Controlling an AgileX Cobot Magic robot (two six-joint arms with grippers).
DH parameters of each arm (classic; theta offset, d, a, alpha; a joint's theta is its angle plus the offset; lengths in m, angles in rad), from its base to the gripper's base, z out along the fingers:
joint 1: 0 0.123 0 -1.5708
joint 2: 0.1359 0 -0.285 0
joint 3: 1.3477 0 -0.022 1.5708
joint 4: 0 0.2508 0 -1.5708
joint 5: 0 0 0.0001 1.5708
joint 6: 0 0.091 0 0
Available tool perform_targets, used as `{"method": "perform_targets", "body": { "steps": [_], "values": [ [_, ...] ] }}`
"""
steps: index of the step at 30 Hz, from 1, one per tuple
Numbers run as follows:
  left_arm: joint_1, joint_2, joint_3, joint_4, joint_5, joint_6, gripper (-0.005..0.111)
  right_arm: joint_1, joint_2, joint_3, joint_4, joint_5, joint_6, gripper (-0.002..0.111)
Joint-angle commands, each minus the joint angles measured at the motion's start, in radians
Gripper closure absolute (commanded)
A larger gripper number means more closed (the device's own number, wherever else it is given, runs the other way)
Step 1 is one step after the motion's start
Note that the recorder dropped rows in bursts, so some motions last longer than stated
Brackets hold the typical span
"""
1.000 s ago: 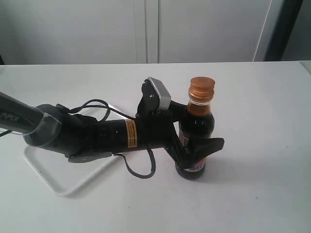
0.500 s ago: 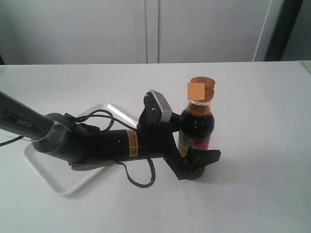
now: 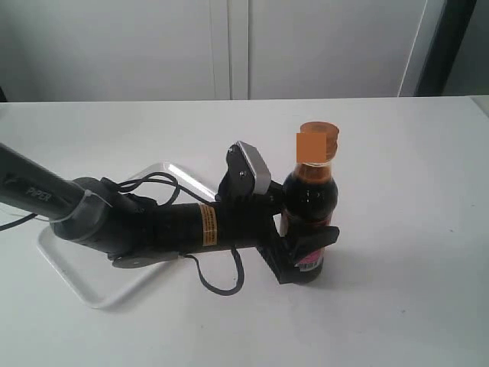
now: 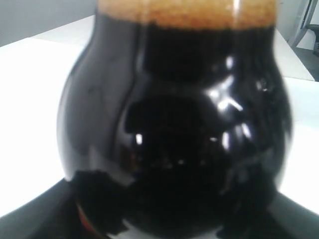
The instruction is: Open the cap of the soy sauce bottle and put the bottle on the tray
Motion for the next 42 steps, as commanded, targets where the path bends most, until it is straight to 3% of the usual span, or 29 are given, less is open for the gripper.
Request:
{"method": "perform_targets", "body": {
  "steps": [1, 20, 30, 33, 35, 42],
  "values": [
    [-0.003, -0.004, -0.002, 0.023, -0.015, 0.01, 0.106, -0.003, -0.007, 0.006, -0.001, -0.004, 0.0, 0.108],
    [-0.003, -0.004, -0.002, 0.038, -0.015, 0.014, 0.106, -0.003, -0.007, 0.006, -0.006, -0.021, 0.022, 0.108],
    [-0.003, -0.004, -0.002, 0.038, -0.015, 0.019, 0.106, -0.003, -0.007, 0.006, -0.003, -0.34, 0.034, 0.108],
    [-0.003, -0.004, -0.002, 0.038, -0.015, 0.019, 0.106, -0.003, -0.007, 0.006, 0.032, -0.457, 0.261, 0.108],
    [-0.003, -0.004, -0.002, 0.038, -0.015, 0.019, 0.106, -0.003, -0.007, 0.006, 0.032, -0.55, 0.296, 0.108],
    [-0.003, -0.004, -0.002, 0.038, -0.015, 0.019, 0.106, -0.003, -0.002, -0.112, 0.026, -0.531, 0.292, 0.108]
  ]
}}
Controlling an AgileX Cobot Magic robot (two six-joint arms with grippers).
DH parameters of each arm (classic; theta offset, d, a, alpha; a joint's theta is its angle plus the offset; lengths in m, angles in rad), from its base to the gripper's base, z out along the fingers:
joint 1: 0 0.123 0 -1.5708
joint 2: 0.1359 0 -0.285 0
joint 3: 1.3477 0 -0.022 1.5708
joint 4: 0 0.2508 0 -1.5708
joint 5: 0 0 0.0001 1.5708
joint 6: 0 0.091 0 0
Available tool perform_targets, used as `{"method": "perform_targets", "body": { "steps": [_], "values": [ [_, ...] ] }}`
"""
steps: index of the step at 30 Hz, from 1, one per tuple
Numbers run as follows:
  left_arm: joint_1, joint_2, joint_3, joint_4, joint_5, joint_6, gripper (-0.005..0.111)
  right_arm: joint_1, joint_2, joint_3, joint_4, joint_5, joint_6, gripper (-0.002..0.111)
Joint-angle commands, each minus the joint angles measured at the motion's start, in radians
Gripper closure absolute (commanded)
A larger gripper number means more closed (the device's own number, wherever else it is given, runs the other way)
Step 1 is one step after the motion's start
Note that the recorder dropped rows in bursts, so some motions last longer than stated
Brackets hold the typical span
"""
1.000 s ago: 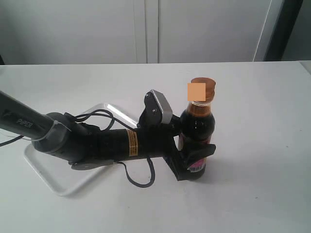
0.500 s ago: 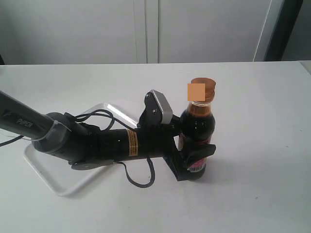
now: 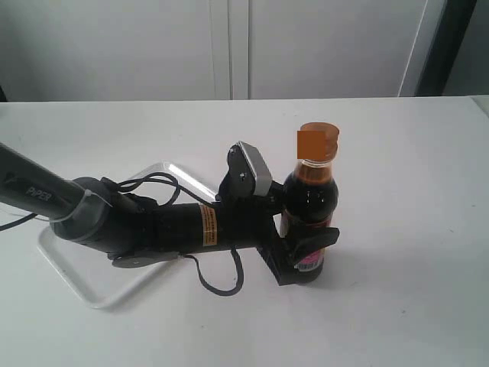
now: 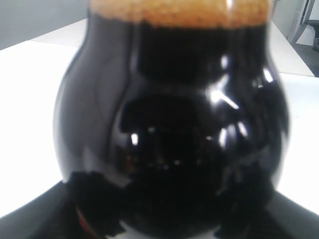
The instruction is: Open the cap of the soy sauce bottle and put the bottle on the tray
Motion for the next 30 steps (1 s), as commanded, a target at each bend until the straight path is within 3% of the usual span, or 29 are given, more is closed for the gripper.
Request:
{"method": "perform_targets", "body": {
  "steps": [1, 8, 13, 22, 30],
  "values": [
    [-0.003, -0.004, 0.0, 0.032, -0.015, 0.0, 0.106, -0.003, 0.015, -0.096, -0.018, -0.006, 0.004, 0.108],
    [-0.003, -0.004, 0.0, 0.032, -0.015, 0.002, 0.106, -0.003, 0.143, -0.23, -0.058, 0.009, -0.007, 0.108],
    [-0.003, -0.004, 0.0, 0.032, -0.015, 0.004, 0.106, -0.003, 0.249, -0.353, -0.086, 0.128, -0.041, 0.108],
    [-0.003, -0.004, 0.0, 0.032, -0.015, 0.006, 0.106, -0.003, 0.44, -0.579, -0.075, 0.491, -0.192, 0.108],
    [-0.003, -0.004, 0.0, 0.032, -0.015, 0.006, 0.106, -0.003, 0.617, -0.757, 0.224, 0.865, -0.568, 0.108]
  ]
}}
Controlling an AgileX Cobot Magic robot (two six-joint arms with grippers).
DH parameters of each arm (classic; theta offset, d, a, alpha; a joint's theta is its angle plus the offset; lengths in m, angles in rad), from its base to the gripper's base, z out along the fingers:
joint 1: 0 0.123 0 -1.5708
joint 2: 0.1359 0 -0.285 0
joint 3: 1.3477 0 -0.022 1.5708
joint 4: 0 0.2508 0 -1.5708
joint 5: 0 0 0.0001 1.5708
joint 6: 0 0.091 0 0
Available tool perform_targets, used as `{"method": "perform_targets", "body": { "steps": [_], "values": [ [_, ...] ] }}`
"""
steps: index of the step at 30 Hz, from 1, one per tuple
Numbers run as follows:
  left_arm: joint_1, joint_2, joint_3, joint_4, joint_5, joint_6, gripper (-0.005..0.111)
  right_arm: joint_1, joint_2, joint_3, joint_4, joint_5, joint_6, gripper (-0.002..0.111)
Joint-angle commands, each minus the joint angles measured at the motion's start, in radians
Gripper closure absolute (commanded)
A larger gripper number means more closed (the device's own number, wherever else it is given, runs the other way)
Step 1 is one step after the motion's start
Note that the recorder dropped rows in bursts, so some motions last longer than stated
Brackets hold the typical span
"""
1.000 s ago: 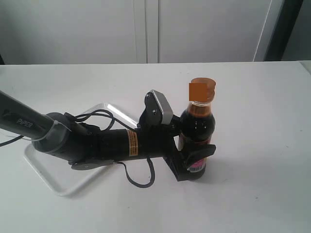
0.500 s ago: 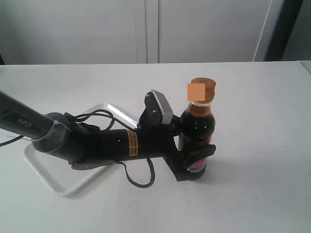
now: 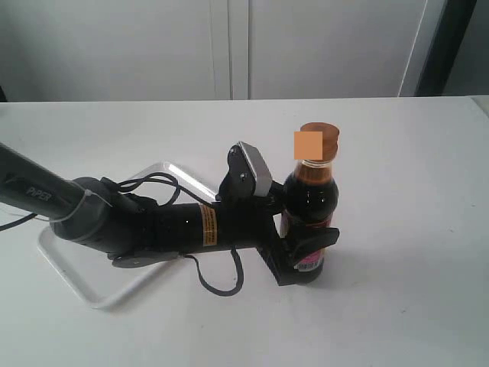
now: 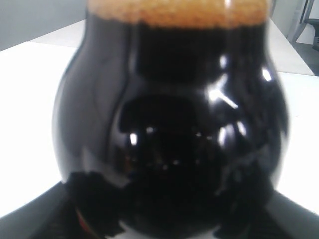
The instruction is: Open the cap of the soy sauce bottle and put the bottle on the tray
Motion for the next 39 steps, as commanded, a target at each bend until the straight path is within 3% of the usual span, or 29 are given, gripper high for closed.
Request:
{"method": "perform_targets", "body": {
  "steps": [1, 5, 10, 17, 21, 27, 39],
  "values": [
    [-0.003, -0.004, 0.0, 0.03, -0.015, -0.001, 0.106, -0.003, 0.108, -0.097, 0.169, 0.235, -0.219, 0.108],
    [-0.003, -0.004, 0.0, 0.042, -0.015, -0.001, 0.106, -0.003, 0.233, -0.182, 0.255, 0.435, -0.315, 0.108],
    [-0.003, -0.004, 0.0, 0.044, -0.015, -0.001, 0.106, -0.003, 0.353, -0.213, 0.385, 0.518, -0.43, 0.108],
    [-0.003, -0.004, 0.0, 0.047, -0.015, -0.001, 0.106, -0.003, 0.444, -0.231, 0.577, 0.53, -0.563, 0.108],
    [-0.003, -0.004, 0.0, 0.049, -0.015, -0.001, 0.106, 0.002, 0.468, -0.233, 0.601, 0.528, -0.574, 0.108],
    [-0.003, -0.004, 0.0, 0.049, -0.015, -0.001, 0.106, 0.118, 0.576, -0.24, 0.612, 0.496, -0.598, 0.108],
    [-0.003, -0.004, 0.0, 0.054, -0.015, -0.001, 0.106, 0.12, 0.733, -0.32, 0.606, 0.477, -0.606, 0.108]
  ]
}}
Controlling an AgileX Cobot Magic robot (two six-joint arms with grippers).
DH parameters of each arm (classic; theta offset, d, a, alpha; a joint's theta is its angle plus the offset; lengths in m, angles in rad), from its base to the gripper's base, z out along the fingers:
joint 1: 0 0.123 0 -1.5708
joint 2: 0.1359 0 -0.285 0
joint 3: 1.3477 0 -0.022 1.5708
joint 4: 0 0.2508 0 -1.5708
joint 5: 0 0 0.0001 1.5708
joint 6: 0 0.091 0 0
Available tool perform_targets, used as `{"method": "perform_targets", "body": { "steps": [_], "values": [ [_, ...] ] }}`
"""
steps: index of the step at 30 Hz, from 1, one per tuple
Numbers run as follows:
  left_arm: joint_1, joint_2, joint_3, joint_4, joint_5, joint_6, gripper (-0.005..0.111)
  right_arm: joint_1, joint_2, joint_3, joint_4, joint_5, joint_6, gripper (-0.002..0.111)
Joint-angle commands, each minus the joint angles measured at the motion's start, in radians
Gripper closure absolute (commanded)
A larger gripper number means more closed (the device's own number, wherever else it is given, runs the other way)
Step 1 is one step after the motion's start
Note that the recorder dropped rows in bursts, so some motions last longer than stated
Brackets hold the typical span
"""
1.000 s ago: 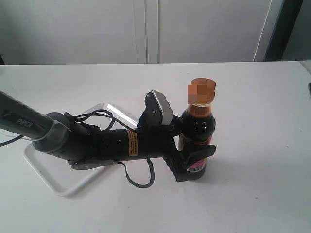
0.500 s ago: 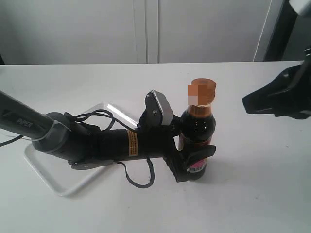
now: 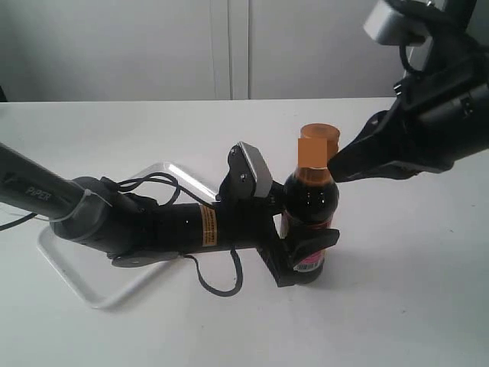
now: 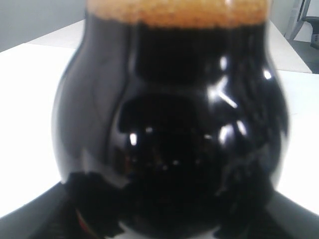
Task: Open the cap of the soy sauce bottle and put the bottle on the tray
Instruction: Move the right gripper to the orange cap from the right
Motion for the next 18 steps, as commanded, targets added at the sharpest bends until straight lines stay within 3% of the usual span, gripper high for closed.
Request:
{"method": "perform_targets", "body": {
  "steps": [1, 18],
  "values": [
    [-0.003, -0.004, 0.0, 0.036, -0.015, -0.006, 0.106, 0.001, 0.039, -0.015, -0.001, -0.016, -0.02, 0.108],
    [-0.003, -0.004, 0.0, 0.038, -0.015, -0.006, 0.106, 0.001, 0.065, -0.052, -0.003, -0.037, -0.02, 0.108]
  ]
}}
